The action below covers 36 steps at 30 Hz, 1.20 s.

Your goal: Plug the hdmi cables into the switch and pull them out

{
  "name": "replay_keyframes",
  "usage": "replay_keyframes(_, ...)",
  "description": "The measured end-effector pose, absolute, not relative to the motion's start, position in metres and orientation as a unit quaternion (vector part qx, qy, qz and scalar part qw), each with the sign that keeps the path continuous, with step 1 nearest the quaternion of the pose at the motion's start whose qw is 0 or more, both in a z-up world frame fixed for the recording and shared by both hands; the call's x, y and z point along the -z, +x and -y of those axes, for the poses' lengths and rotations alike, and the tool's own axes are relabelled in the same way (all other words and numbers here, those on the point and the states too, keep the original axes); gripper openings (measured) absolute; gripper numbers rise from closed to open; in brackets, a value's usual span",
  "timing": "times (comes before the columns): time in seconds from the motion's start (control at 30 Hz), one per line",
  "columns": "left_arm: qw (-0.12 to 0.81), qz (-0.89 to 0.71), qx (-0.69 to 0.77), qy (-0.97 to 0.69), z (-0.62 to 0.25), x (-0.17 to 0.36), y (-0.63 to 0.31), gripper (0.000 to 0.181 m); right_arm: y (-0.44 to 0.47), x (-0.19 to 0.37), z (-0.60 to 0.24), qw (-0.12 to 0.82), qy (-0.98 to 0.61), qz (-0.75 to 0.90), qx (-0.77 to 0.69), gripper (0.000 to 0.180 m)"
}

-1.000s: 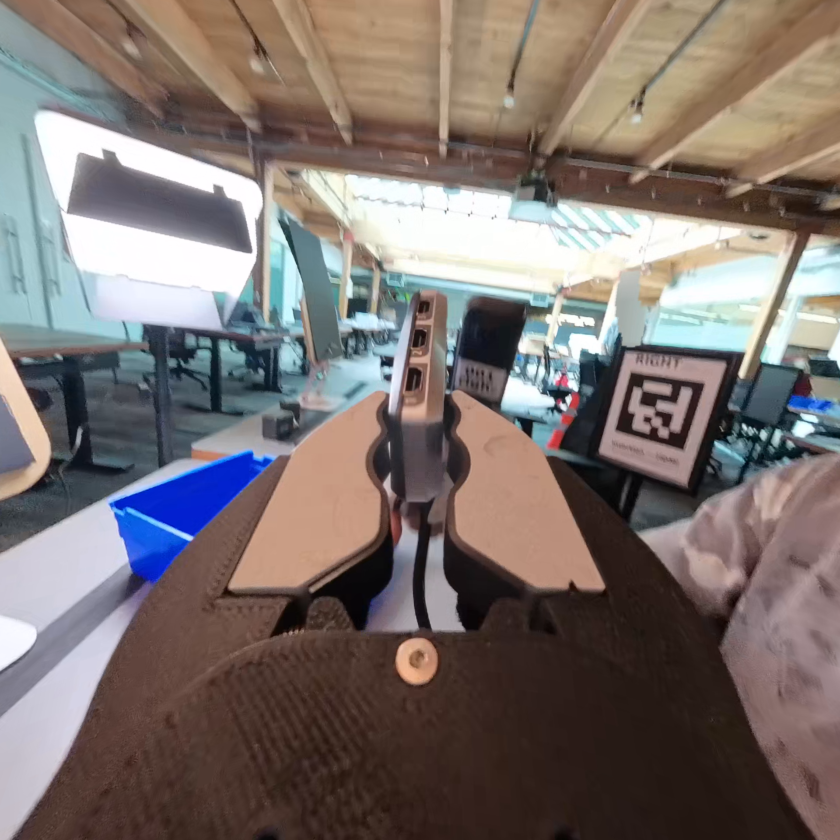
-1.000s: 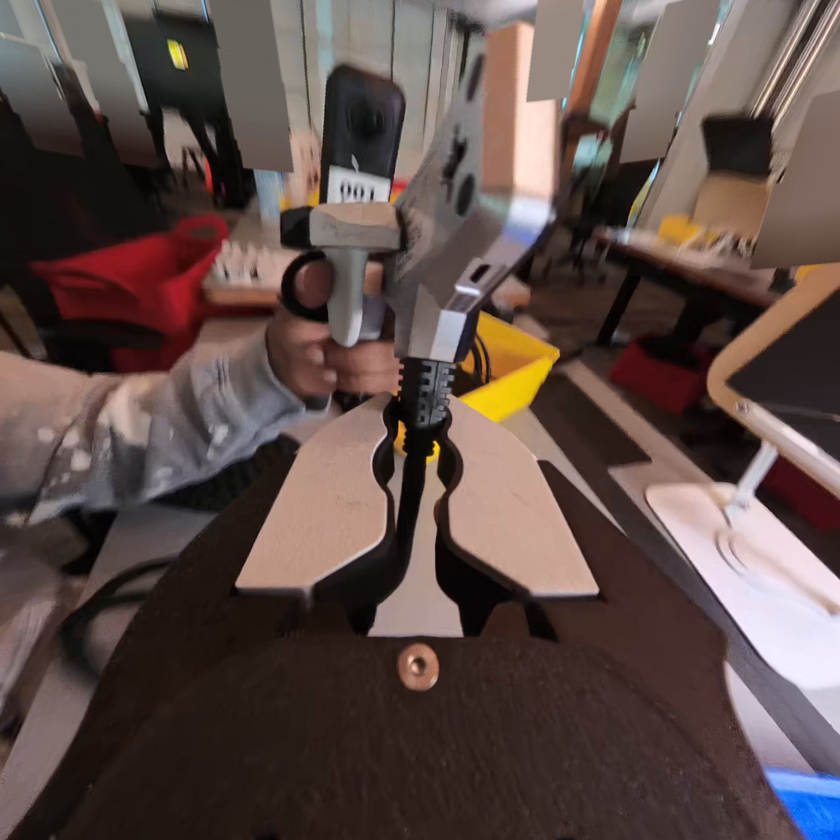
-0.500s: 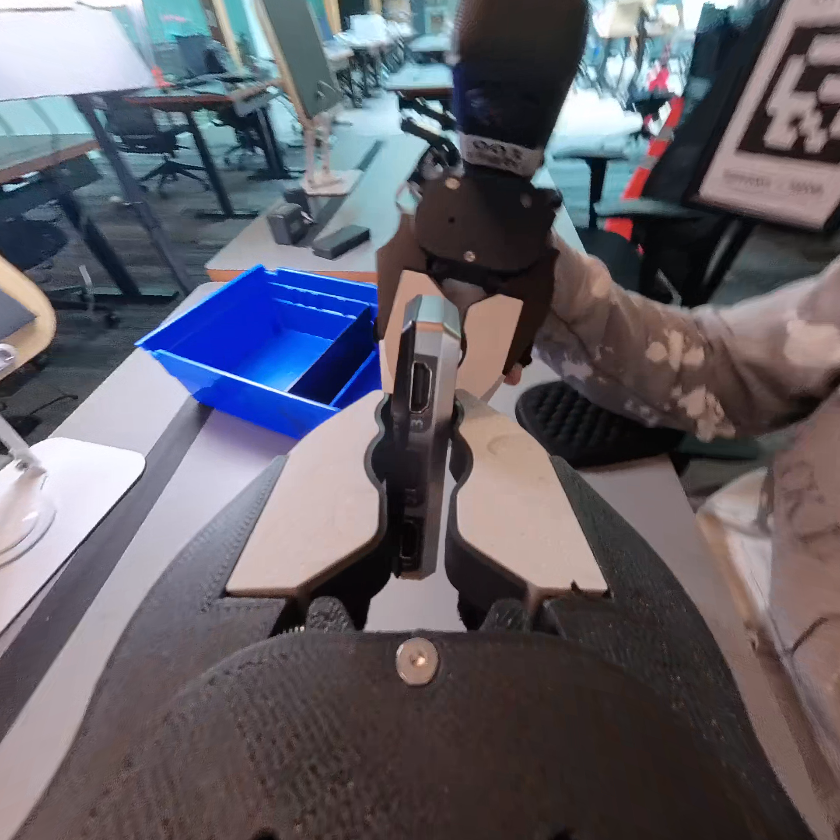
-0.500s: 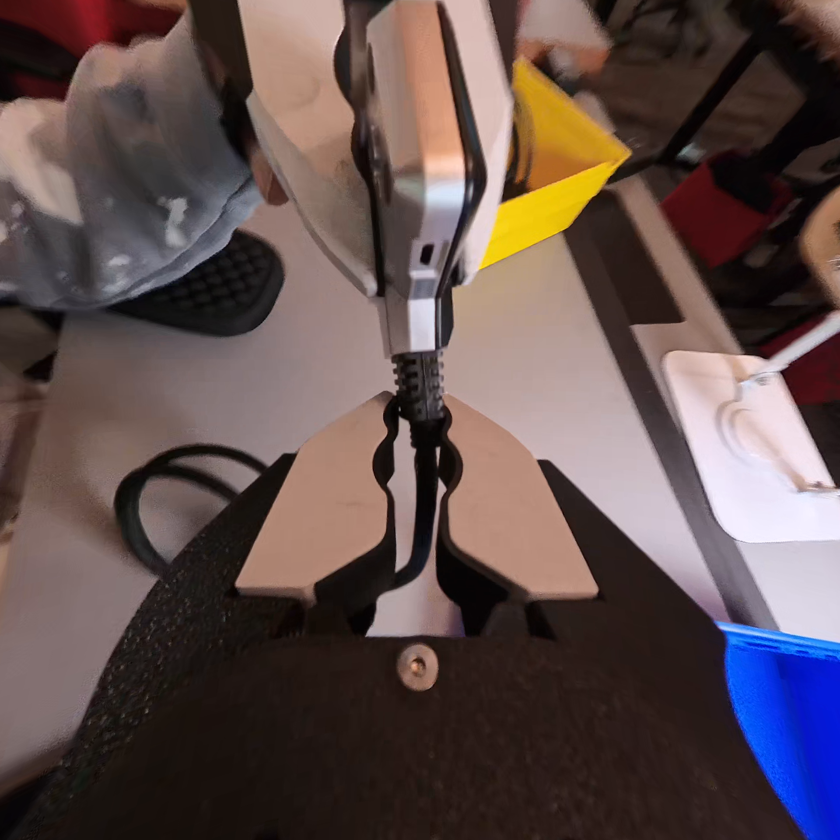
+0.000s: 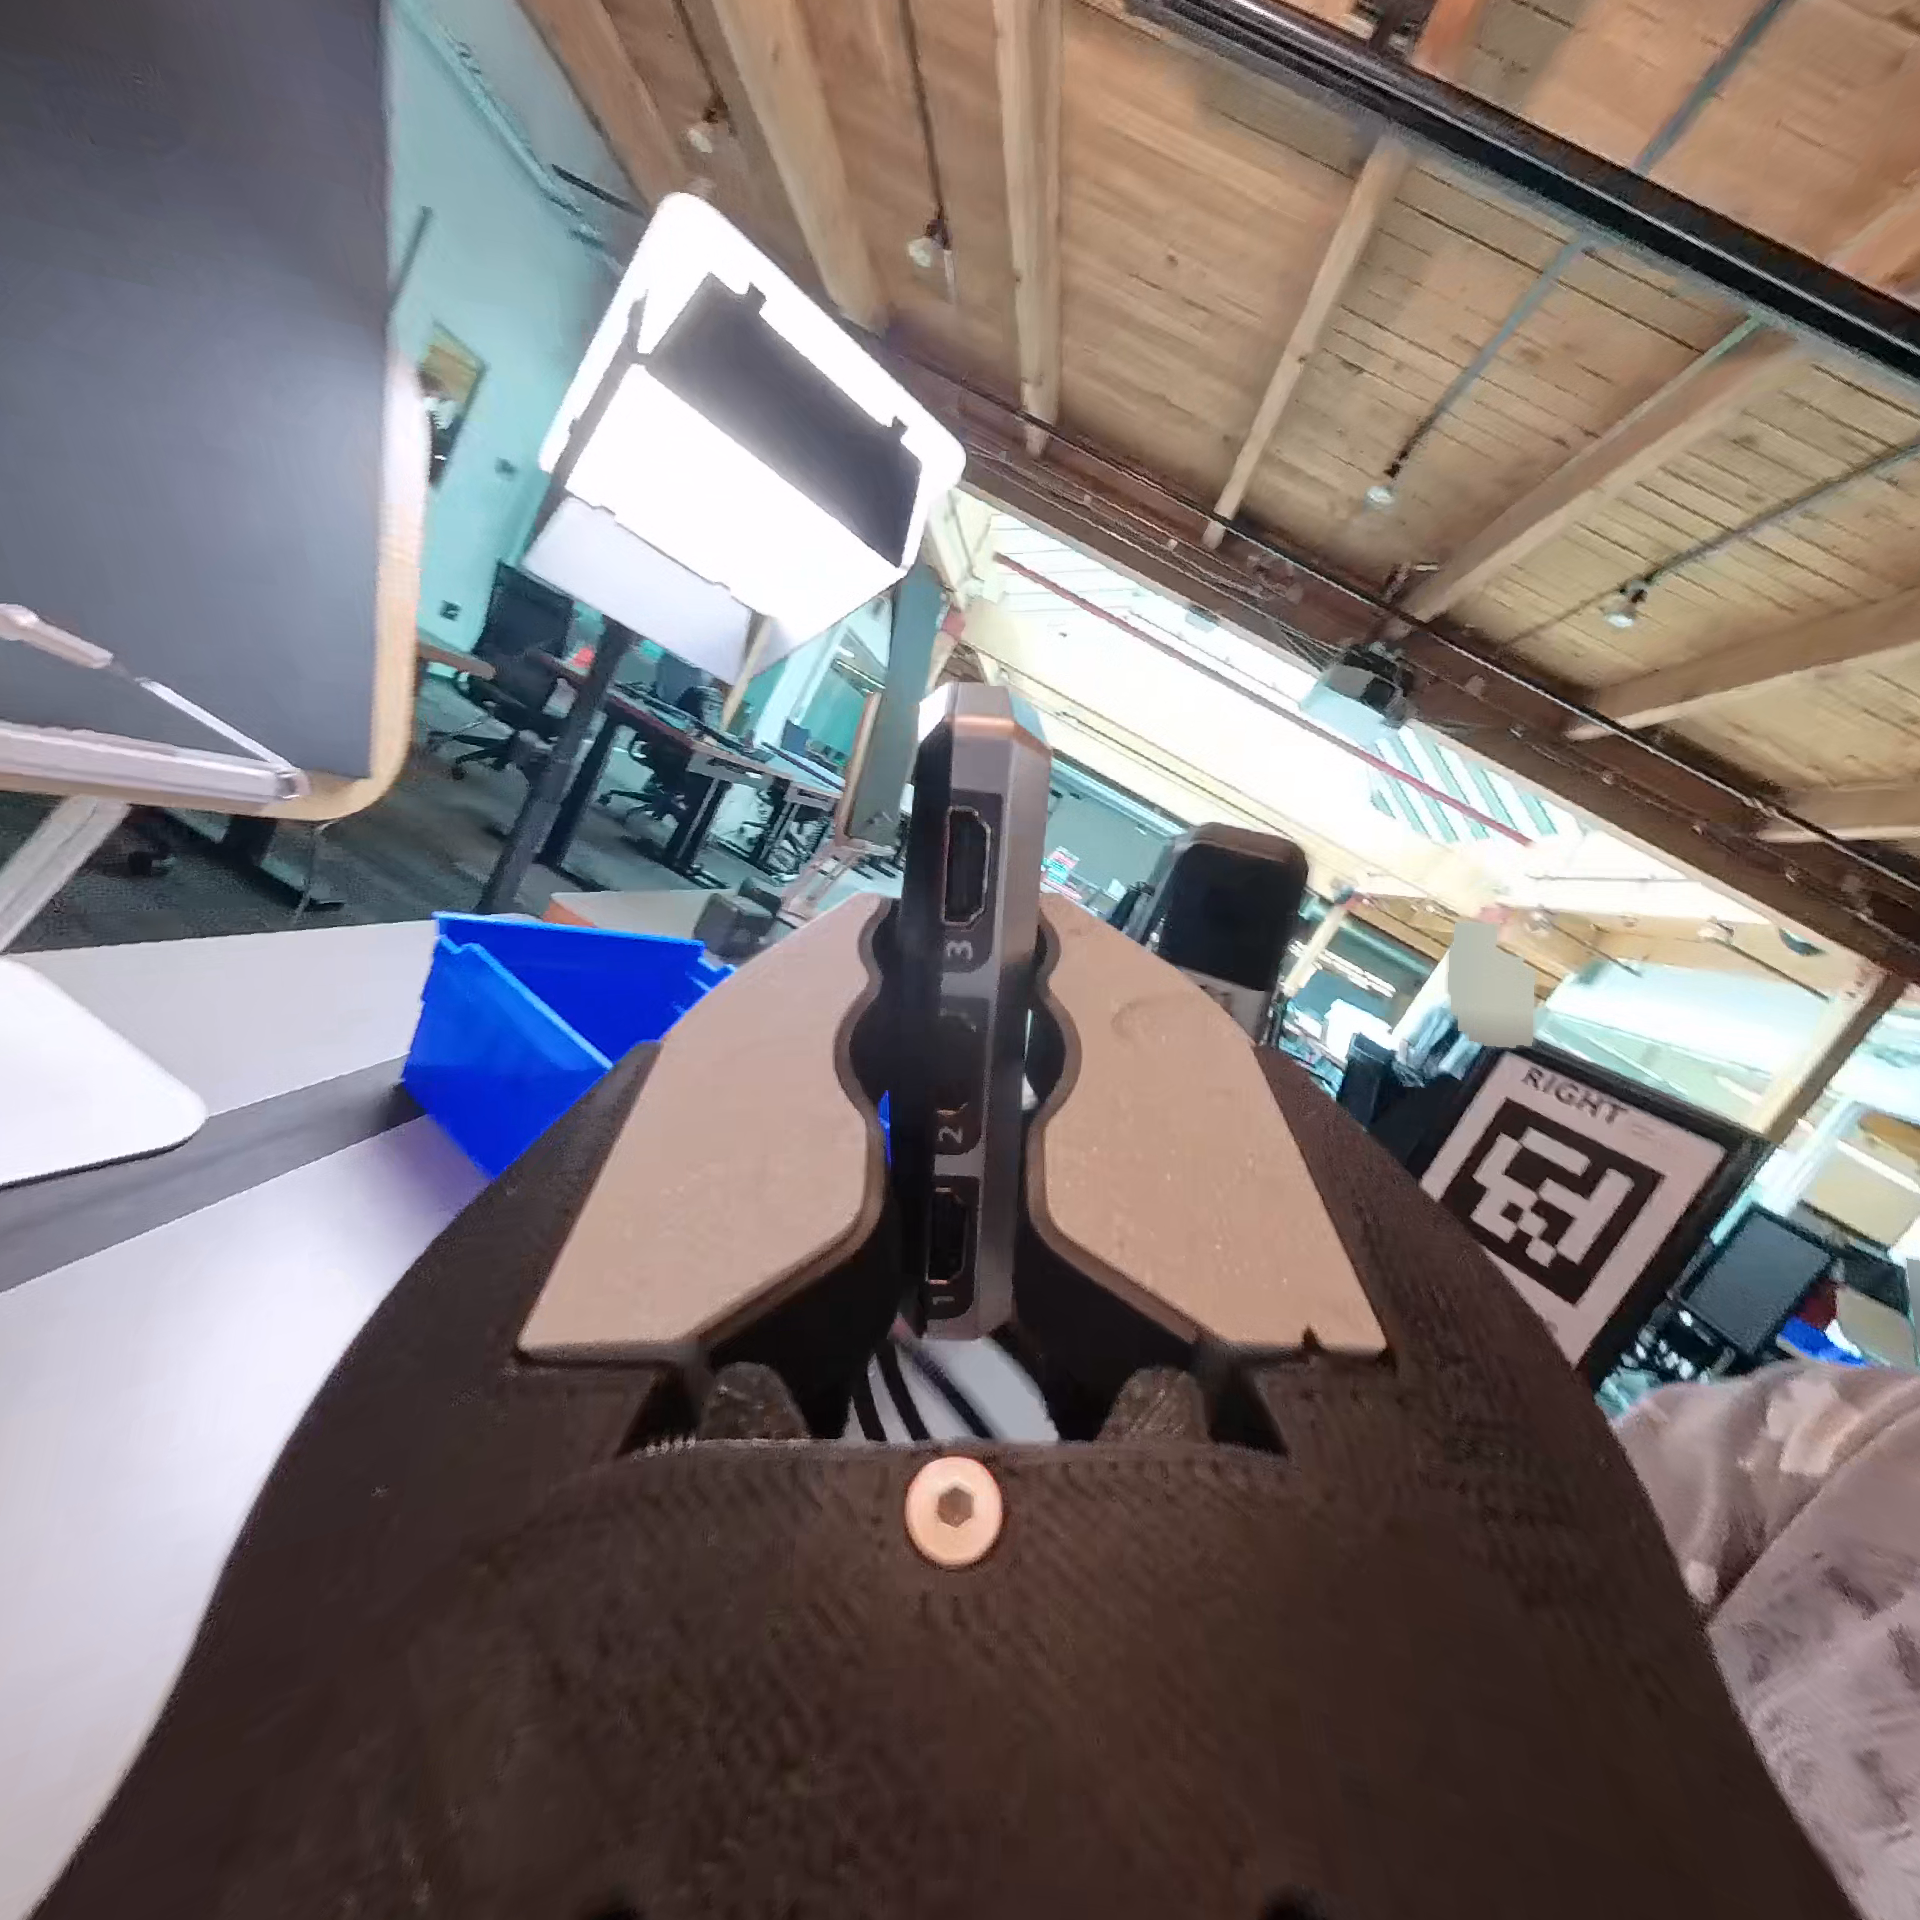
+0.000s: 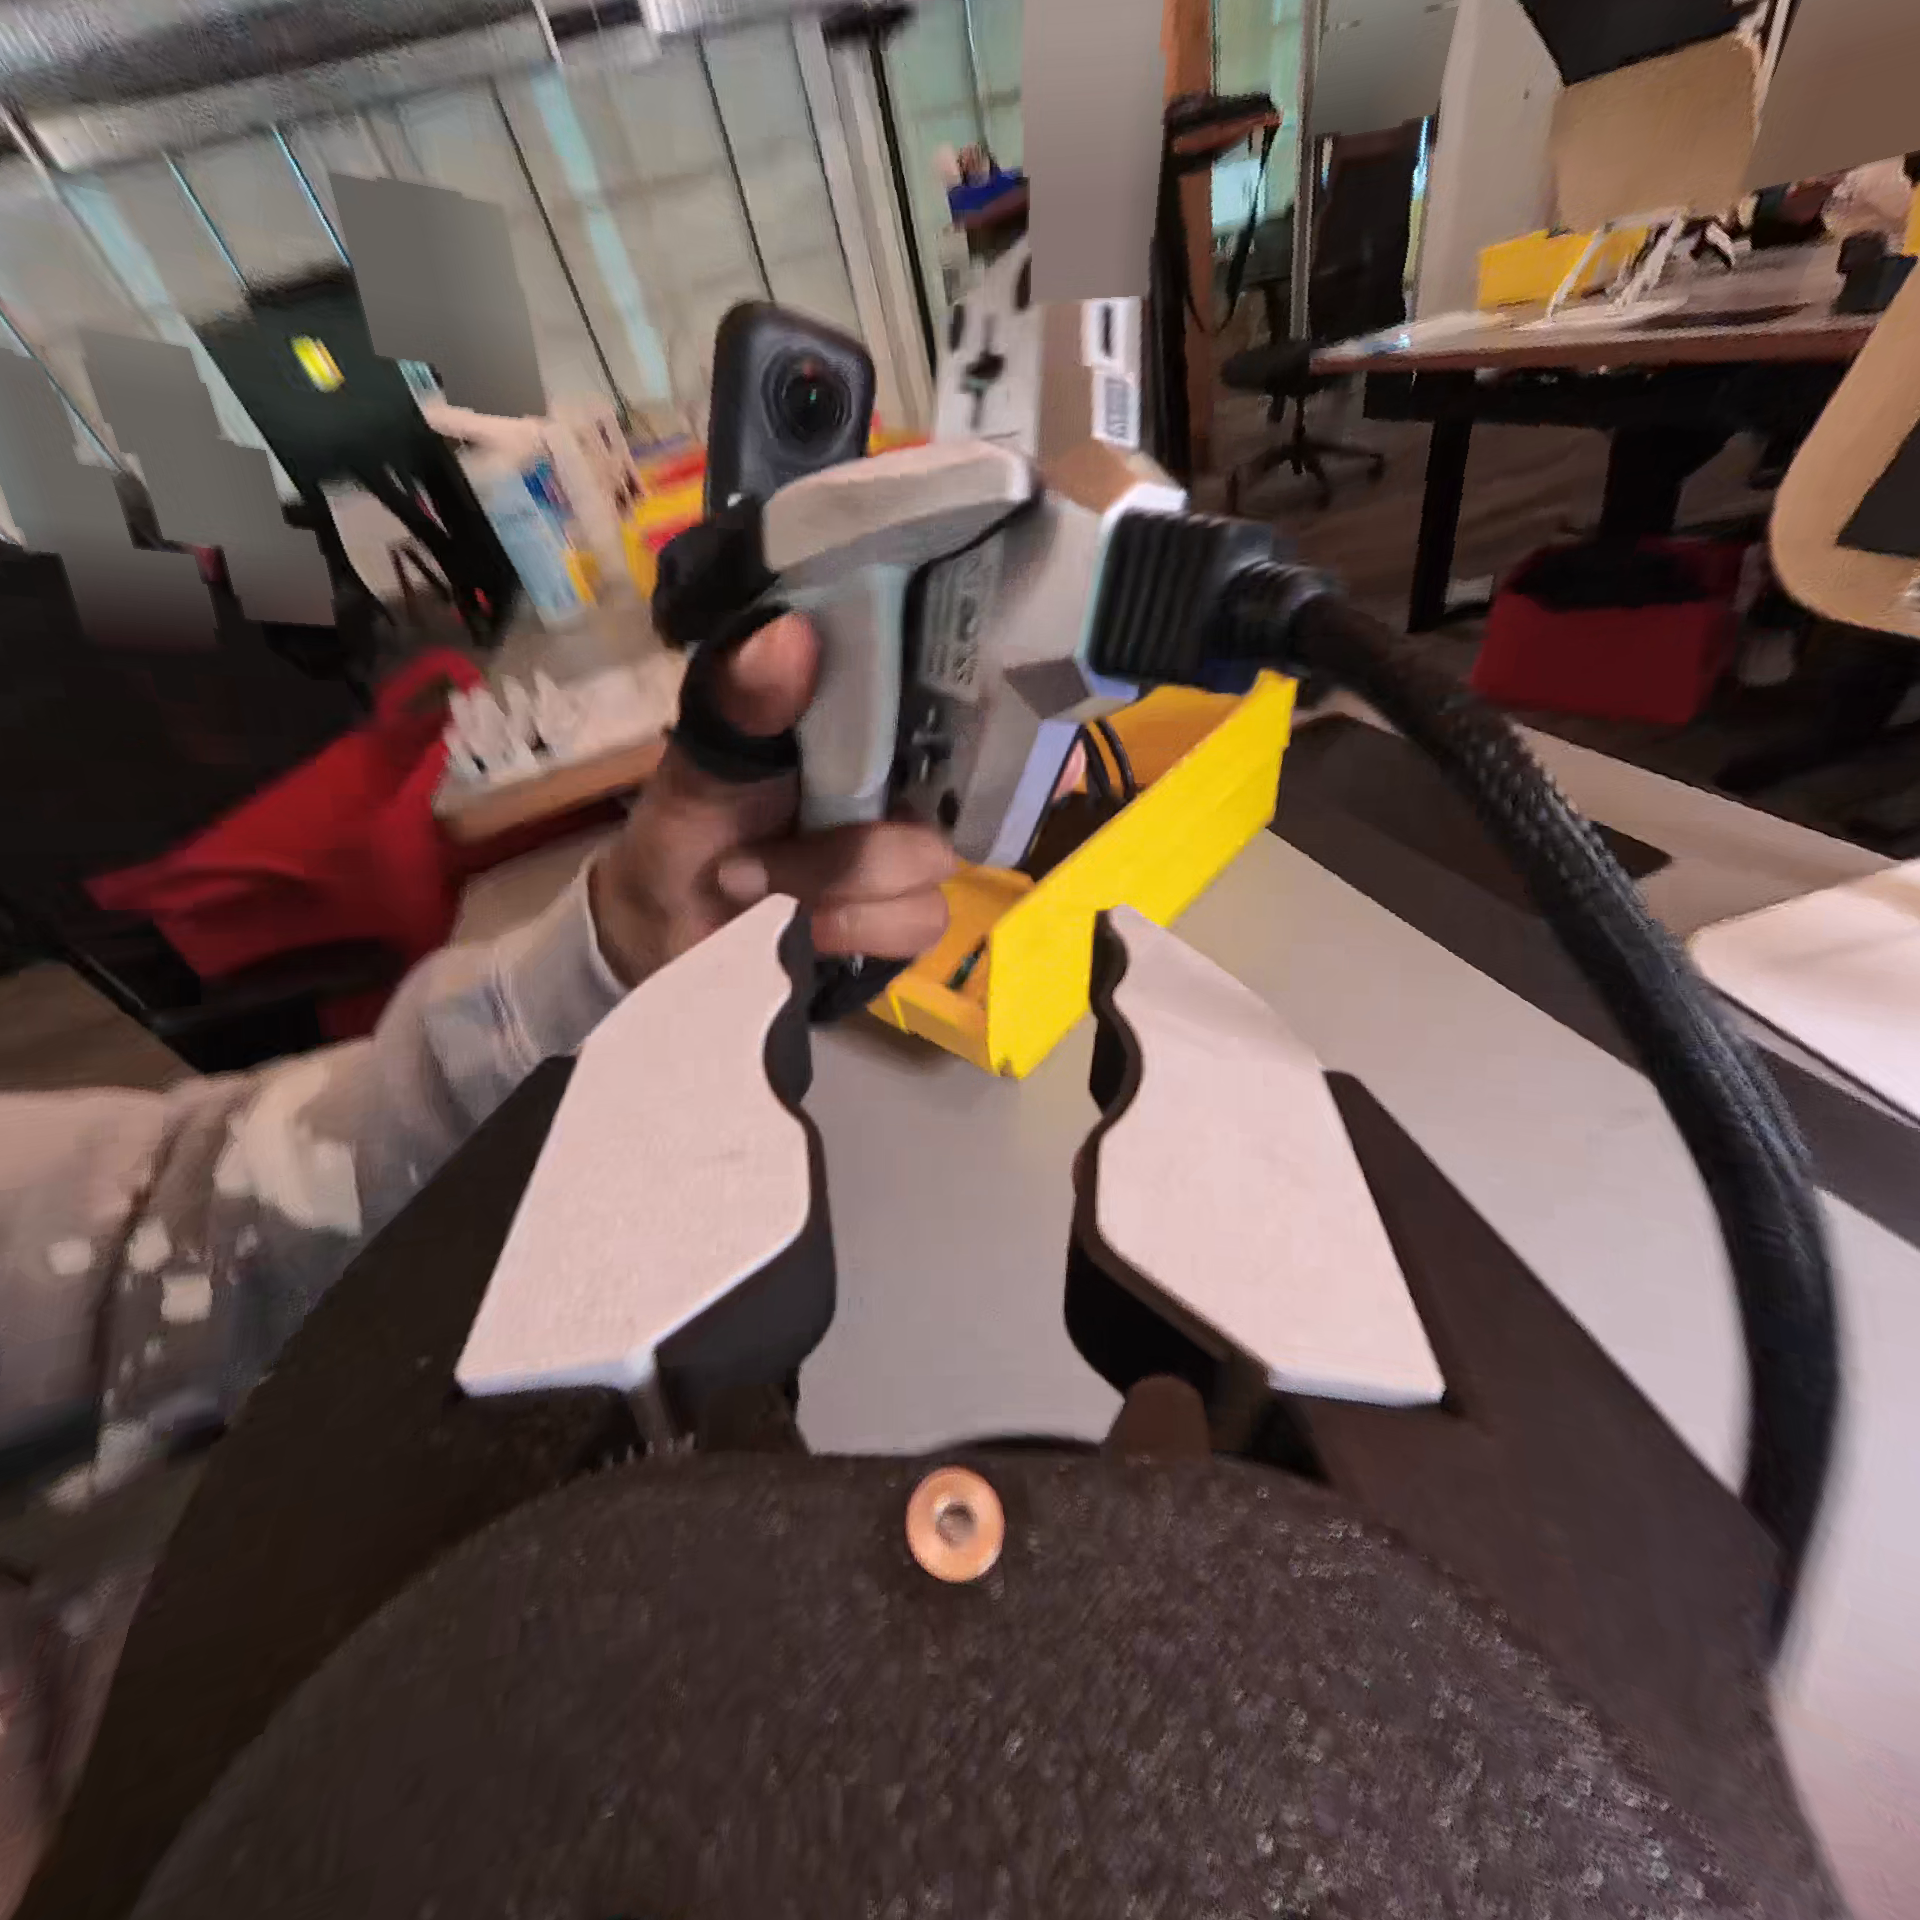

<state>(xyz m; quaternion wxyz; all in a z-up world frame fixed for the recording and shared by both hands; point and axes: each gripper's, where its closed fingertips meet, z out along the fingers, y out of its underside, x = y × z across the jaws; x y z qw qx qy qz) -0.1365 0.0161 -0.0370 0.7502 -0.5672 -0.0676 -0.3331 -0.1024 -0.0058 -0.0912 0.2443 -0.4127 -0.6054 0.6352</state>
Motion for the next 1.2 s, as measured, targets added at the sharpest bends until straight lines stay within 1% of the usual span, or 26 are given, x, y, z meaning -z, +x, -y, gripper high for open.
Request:
replay_keyframes(0.07,0.747,0.042,0.336,-0.573,-0.018,0.033,-0.118,0.023,-0.104,0.074,0.004,0.255,-0.398,0.552,-0.687,0.056)
replay_keyframes(0.17,0.739,0.014,0.348,-0.577,-0.023,0.027,-0.093,0.024,-0.091,0.047,-0.010,0.257,-0.380,0.504,-0.732,0.053)
replay_keyframes(0.27,0.737,-0.014,0.366,-0.568,-0.025,0.023,-0.074,0.025,-0.078,0.034,-0.019,0.250,-0.362,0.492,-0.752,0.036)
replay_keyframes(0.37,0.732,-0.032,0.402,-0.549,-0.021,0.016,-0.062,0.027,-0.069,0.028,-0.018,0.261,-0.337,0.507,-0.749,0.025)
replay_keyframes(0.47,0.727,-0.046,0.407,-0.551,-0.017,0.014,-0.057,0.028,-0.065,0.024,-0.015,0.261,-0.327,0.512,-0.750,0.025)
replay_keyframes(0.5,0.728,-0.047,0.403,-0.553,-0.017,0.014,-0.057,0.028,-0.065,0.024,-0.013,0.262,-0.325,0.513,-0.750,0.030)
replay_keyframes(0.6,0.719,-0.060,0.414,-0.555,-0.014,0.014,-0.053,0.026,-0.061,0.020,-0.008,0.253,-0.310,0.511,-0.761,0.031)
replay_keyframes(0.63,0.708,-0.066,0.421,-0.563,-0.015,0.017,-0.048,0.027,-0.061,0.022,-0.007,0.252,-0.309,0.518,-0.757,0.037)
replay_keyframes(0.67,0.710,-0.064,0.418,-0.563,-0.016,0.017,-0.047,0.026,-0.063,0.025,-0.008,0.261,-0.314,0.522,-0.749,0.036)
replay_keyframes(0.7,0.715,-0.066,0.410,-0.563,-0.017,0.018,-0.047,0.026,-0.064,0.027,-0.010,0.268,-0.314,0.527,-0.743,0.030)
replay_keyframes(0.87,0.712,-0.085,0.390,-0.578,-0.017,0.019,-0.044,0.029,-0.060,0.027,-0.012,0.278,-0.299,0.549,-0.729,0.028)
replay_keyframes(0.9,0.713,-0.084,0.382,-0.581,-0.015,0.017,-0.048,0.033,-0.058,0.024,-0.016,0.282,-0.298,0.545,-0.731,0.027)
replay_keyframes(0.97,0.731,-0.071,0.337,-0.588,-0.005,0.009,-0.067,0.037,-0.052,0.016,-0.027,0.295,-0.297,0.540,-0.730,0.026)
replay_keyframes(1.07,0.742,-0.040,0.194,-0.640,0.021,0.005,-0.118,0.035,-0.038,0.002,-0.049,0.324,-0.298,0.536,-0.720,0.027)
replay_keyframes(1.13,0.712,-0.005,0.094,-0.696,0.040,0.012,-0.163,0.034,-0.028,-0.007,-0.061,0.341,-0.297,0.538,-0.712,0.027)
replay_keyframes(1.2,0.638,0.037,-0.009,-0.769,0.060,0.032,-0.219,0.035,-0.021,-0.014,-0.071,0.356,-0.294,0.536,-0.707,0.027)
